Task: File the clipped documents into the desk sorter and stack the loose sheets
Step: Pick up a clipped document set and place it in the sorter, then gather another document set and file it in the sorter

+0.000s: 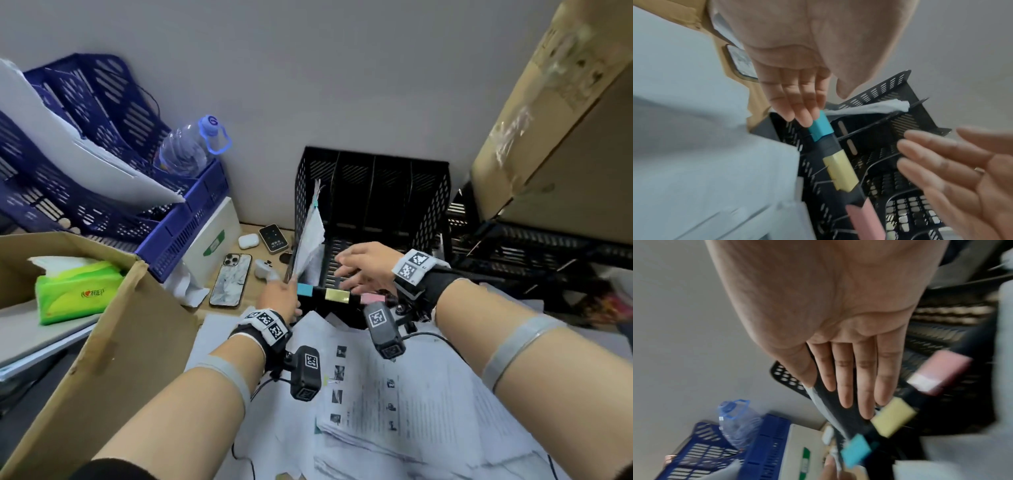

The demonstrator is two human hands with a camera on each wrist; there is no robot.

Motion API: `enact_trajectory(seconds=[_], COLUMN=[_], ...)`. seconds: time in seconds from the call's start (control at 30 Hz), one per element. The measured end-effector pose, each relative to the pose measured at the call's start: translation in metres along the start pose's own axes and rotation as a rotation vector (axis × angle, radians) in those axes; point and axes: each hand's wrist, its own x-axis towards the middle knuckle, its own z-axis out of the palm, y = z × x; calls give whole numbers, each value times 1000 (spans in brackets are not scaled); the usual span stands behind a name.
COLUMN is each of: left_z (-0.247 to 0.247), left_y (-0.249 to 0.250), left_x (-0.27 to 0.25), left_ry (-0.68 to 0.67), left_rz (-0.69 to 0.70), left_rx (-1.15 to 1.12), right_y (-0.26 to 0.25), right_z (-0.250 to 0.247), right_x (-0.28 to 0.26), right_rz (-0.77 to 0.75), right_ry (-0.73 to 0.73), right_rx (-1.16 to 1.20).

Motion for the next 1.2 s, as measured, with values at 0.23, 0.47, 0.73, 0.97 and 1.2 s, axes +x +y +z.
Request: enact_trajectory(seconds=[0.23,0.47,0.73,0.97,1.2], left_z=[25,50,60,63,41], left_y=[-80,-127,-140,-139,-104], left_x=[-42,-63,-69,-68,-71], left_ry=[-434,-299,-267,-304,-427], left_rz=[-174,-41,36,-24,265], left_rx=[336,476,535,366,350], right_y=[122,200,214,222,198], right_z=[11,33,44,45,22], right_x=[-27,-54,-75,-72,-54], right_rz=[286,401,354,422,60], right_ry=[27,91,53,115,502], right_rx=[-78,-213,-264,-72,-512])
